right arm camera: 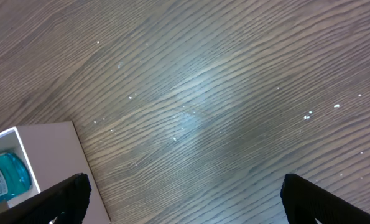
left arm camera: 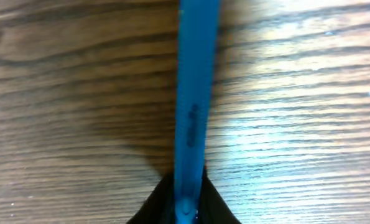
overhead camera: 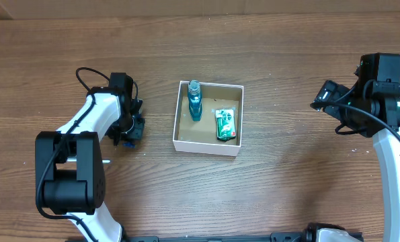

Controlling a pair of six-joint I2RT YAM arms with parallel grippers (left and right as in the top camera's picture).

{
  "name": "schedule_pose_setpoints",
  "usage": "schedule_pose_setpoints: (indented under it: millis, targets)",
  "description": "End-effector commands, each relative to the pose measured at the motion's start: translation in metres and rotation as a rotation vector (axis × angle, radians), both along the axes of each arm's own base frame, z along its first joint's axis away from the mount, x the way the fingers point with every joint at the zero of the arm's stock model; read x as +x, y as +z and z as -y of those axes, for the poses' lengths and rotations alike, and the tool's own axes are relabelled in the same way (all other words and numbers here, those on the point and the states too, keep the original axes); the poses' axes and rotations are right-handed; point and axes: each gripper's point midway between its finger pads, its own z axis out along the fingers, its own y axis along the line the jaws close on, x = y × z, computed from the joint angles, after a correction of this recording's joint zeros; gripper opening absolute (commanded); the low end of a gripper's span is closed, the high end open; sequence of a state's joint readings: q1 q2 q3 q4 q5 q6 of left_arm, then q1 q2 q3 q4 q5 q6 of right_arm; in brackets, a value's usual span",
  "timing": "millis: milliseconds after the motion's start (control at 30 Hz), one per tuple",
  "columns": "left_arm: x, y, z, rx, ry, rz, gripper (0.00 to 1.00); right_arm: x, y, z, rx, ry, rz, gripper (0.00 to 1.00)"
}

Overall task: Pack container
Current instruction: 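Grasp the blue razor handle with the left gripper, then lift the razor with the left gripper and drop it into the box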

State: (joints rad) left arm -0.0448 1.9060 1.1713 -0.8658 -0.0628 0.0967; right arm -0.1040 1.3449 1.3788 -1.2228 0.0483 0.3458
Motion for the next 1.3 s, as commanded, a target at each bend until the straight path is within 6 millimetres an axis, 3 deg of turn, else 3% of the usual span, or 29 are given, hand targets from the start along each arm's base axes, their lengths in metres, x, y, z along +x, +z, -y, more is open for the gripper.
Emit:
schedule_pose_setpoints:
  millis: [0, 167, 333, 400, 467, 533, 633, 700, 800, 1033, 1133, 1267]
  targets:
    - [0.001, -0.003, -0.011, 0.053, 0.03, -0.005, 0.09, 0.0, 0.001, 0.0, 0.001, 0.005, 0.008, 1.0]
    - [0.016, 0.019, -0.01, 0.052, 0.041, 0.026, 0.04, 0.0, 0.001, 0.0, 0.001, 0.005, 0.008, 1.0]
    - [0.054, 0.095, 0.009, 0.036, 0.034, 0.15, 0.04, 0.0, 0.001, 0.0, 0.001, 0.005, 0.008, 1.0]
    - [0.066, 0.133, 0.029, 0.022, -0.015, 0.232, 0.04, 0.0, 0.001, 0.0, 0.0, 0.007, 0.009, 1.0]
    - [0.075, 0.175, 0.063, -0.003, -0.109, 0.343, 0.04, 0.0, 0.001, 0.0, 0.0, 0.007, 0.009, 1.0]
    - [0.069, 0.217, 0.113, -0.042, -0.259, 0.459, 0.04, 0.0, 0.001, 0.0, -0.002, 0.011, 0.009, 1.0]
    - [0.051, 0.246, 0.167, -0.049, -0.458, 0.562, 0.04, 0.001, 0.001, 0.0, -0.003, 0.011, 0.012, 1.0]
    - [0.037, 0.248, 0.19, -0.027, -0.548, 0.569, 0.04, 0.001, 0.001, 0.0, -0.003, 0.011, 0.012, 1.0]
    - [0.019, 0.231, 0.215, -0.069, -0.624, 0.518, 0.04, 0.001, 0.001, 0.0, -0.003, 0.011, 0.012, 1.0]
    - [-0.005, 0.153, 0.218, -0.094, -0.649, 0.299, 0.04, 0.001, 0.001, 0.0, -0.003, 0.011, 0.012, 1.0]
    - [-0.006, 0.139, 0.218, -0.088, -0.667, 0.286, 0.05, 0.001, 0.001, 0.0, -0.003, 0.011, 0.012, 1.0]
    - [0.003, 0.137, 0.22, -0.073, -0.679, 0.318, 0.22, 0.001, 0.001, 0.0, -0.003, 0.011, 0.011, 1.0]
